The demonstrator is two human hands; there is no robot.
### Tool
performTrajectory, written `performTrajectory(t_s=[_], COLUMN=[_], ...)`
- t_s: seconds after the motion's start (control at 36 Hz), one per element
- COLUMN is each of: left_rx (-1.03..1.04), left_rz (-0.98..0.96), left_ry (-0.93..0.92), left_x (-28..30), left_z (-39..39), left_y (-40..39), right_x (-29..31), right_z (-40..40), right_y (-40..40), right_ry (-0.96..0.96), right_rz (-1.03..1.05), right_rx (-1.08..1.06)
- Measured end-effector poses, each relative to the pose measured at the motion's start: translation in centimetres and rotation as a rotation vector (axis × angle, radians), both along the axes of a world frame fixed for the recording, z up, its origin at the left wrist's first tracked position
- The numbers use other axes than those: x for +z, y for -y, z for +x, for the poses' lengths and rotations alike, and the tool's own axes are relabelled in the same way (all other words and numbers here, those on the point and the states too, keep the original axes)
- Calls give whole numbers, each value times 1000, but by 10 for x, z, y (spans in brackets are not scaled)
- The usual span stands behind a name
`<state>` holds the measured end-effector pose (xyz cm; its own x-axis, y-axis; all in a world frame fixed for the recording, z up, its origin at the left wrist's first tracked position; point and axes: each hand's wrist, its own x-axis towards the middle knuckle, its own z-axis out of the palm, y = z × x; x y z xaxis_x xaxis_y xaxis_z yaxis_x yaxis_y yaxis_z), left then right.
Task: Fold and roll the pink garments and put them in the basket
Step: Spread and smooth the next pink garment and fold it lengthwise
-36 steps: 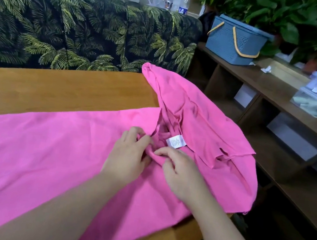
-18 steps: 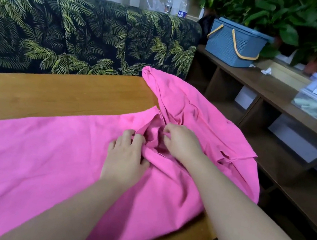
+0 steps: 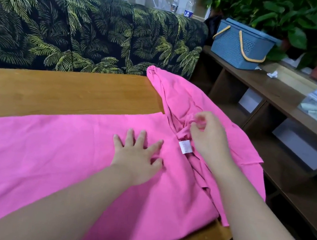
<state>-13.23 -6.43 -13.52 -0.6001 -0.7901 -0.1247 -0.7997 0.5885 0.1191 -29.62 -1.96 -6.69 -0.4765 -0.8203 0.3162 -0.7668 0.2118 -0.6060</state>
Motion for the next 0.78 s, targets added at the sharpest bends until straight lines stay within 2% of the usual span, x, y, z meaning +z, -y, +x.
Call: performTrajectory(t_s=[0.06, 0.11, 0.17, 0.22, 0.31, 0.47, 0.58, 0.64, 0.69, 0.78], left_rx=[-88, -132, -64, 115, 287, 268, 244, 204, 174, 176], left_rz=[77, 139, 60, -67, -105, -49, -37, 35, 120, 122], left_ry=[-67, -226, -385, -356, -224, -168, -238, -255, -299, -305], left_x=[4, 6, 6, 3, 5, 16, 26, 30, 33, 34], left_z=[-3, 0, 11, 25, 41, 47, 41, 37, 34, 33], left_y=[9, 23, 40, 59, 81, 110, 119, 123, 125, 131], right_x=[-6, -14, -23, -31, -34, -30, -29, -29, -30, -31], right_z=[15, 25, 27, 25, 22, 24, 24, 23, 22, 17], right_y=[-3, -4, -3, -3, -2, 11, 29, 40, 51, 73], right_ry=[-49, -101, -193, -238, -189, -192, -254, -299, -299, -264], right_rz=[162, 339, 430, 459, 437, 309, 228, 208, 204, 203], right_rx=[81, 98, 78, 43, 15, 50, 127, 168, 182, 149])
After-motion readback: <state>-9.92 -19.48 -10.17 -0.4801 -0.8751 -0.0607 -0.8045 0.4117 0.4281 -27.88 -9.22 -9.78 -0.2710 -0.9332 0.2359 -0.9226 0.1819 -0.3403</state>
